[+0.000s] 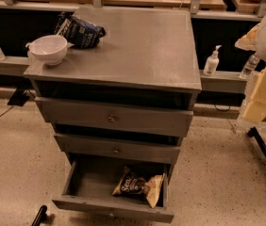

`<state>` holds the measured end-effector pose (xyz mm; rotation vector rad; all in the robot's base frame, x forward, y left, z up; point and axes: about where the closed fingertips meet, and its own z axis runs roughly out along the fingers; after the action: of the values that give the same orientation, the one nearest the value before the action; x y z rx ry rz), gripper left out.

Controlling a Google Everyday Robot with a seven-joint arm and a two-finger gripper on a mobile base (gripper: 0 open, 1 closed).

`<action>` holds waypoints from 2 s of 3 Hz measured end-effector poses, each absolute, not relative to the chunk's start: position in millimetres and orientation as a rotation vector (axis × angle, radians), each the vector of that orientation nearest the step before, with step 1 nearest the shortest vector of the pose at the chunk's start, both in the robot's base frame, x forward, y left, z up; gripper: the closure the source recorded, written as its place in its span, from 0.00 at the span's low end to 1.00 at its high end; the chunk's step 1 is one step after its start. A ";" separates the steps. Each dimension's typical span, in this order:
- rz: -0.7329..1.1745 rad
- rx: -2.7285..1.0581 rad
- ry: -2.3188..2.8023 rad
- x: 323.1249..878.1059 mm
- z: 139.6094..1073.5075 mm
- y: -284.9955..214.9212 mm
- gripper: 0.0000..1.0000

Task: Pick brown chip bag from bottom drawer and place on counter

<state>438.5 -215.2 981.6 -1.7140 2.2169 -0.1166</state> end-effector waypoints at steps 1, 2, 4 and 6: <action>-0.117 -1.714 2.217 438.5 981.7 -215.2 0.00; -0.119 -1.729 2.196 437.8 980.7 -211.5 0.00; 0.091 -1.700 2.227 449.1 890.8 -163.2 0.00; 0.283 -1.583 2.133 455.6 821.2 -129.4 0.00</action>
Offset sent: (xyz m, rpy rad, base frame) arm -0.0017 0.0078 -0.0076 -0.0008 0.0009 0.0453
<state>455.6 -129.4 821.2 -1.5833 2.1327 0.2826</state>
